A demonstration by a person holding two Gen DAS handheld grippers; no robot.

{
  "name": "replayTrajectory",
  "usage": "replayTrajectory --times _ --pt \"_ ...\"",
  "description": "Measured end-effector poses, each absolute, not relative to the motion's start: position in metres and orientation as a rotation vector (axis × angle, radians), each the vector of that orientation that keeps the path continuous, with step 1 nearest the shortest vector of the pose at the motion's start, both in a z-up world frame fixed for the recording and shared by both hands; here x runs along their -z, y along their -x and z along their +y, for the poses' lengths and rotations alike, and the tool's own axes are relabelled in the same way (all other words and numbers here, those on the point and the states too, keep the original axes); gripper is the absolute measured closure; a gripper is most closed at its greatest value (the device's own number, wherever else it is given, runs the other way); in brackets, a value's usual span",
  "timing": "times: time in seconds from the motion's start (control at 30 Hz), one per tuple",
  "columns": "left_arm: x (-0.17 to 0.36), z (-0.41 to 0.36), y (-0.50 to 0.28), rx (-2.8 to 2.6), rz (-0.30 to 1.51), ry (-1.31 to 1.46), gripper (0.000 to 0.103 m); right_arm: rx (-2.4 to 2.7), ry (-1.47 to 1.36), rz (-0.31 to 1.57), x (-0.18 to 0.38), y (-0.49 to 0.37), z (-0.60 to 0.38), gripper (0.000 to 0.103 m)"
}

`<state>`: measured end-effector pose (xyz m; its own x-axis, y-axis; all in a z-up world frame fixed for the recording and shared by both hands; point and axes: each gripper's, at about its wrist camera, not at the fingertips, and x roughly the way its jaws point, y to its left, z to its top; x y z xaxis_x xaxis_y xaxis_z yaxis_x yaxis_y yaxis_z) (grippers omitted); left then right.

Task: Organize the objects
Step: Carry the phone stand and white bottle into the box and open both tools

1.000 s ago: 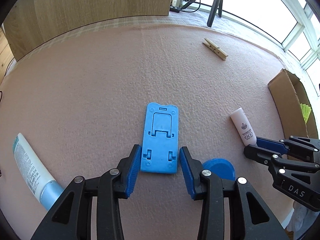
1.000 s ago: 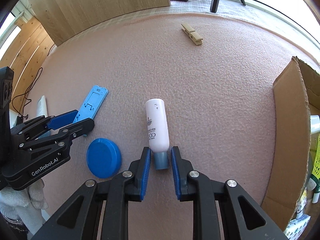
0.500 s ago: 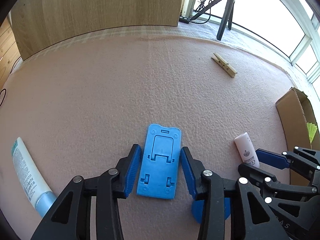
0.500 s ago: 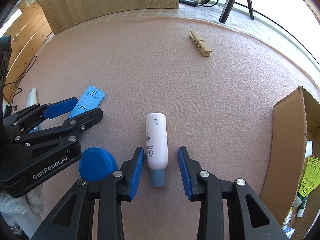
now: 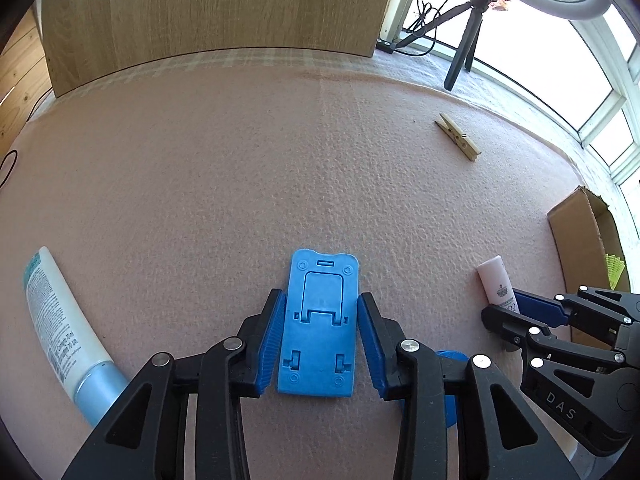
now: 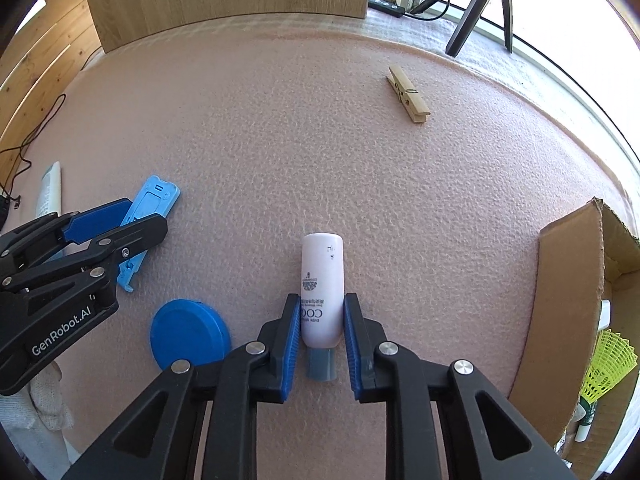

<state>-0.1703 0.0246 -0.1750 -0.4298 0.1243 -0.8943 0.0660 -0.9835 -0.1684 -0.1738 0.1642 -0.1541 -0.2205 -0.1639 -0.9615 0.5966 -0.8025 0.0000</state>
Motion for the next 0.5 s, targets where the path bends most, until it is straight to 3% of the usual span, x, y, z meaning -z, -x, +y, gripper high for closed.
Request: replayTrajectory --times 0.5 --pt "0.172 0.023 0.163 -2.549 -0.268 1.678 0.064 2.094 -1.518 0.319 0.146 0.179 0.182 0.084"
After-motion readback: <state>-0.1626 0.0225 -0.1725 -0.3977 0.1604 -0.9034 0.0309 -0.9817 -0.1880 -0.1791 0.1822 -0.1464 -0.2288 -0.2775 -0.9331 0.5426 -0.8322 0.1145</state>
